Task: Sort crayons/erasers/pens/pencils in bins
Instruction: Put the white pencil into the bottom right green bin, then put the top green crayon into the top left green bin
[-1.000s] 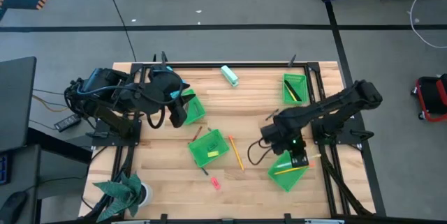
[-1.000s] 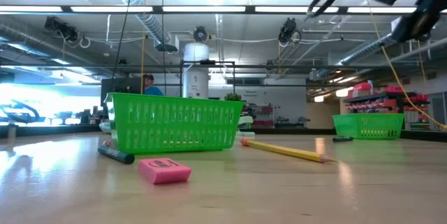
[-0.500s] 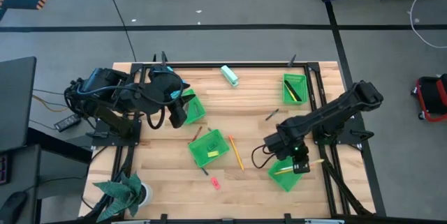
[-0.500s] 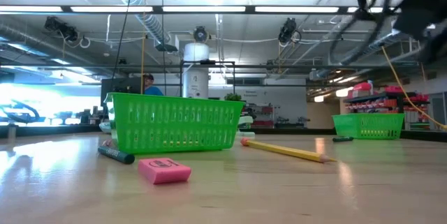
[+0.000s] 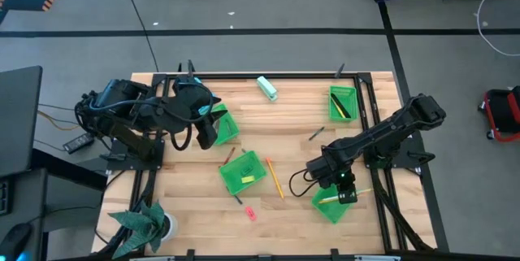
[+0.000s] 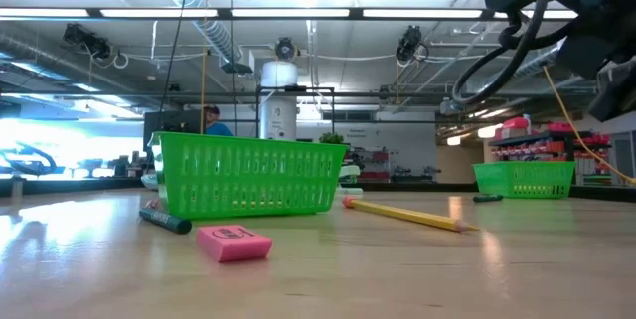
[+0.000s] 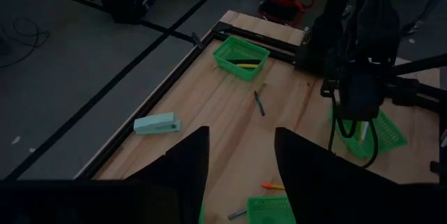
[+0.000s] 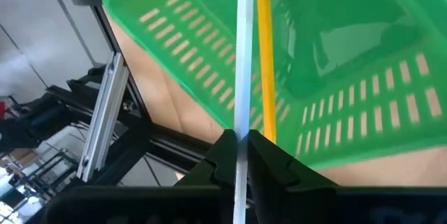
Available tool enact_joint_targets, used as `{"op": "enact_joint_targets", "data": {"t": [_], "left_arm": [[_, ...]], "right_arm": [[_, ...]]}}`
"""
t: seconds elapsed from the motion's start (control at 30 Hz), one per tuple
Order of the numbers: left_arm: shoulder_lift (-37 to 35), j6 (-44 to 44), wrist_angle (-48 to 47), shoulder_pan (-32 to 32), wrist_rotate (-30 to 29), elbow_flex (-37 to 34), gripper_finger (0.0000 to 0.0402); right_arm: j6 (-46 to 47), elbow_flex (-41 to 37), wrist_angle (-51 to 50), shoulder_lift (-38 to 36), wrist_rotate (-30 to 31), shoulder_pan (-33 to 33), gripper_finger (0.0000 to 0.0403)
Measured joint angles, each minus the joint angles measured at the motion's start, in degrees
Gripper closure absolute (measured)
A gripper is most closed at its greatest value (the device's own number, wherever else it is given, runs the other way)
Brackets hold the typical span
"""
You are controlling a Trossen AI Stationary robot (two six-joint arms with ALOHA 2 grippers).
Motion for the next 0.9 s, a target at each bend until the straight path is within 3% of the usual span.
{"op": "enact_joint_targets", "data": {"t": [0.63,0.9], "left_arm": [[0.00,0.36,0.01,0.17,0.00,0.00,0.0230],[0.00,4.68,0.08,1.83,0.02,0.00,0.0230]], "right_arm": [[2.29,-0.31,1.00,0.00,-1.73,0.02,0.0321],[2.49,4.53,-2.03,0.04,-1.62,0.00,0.0304]]}}
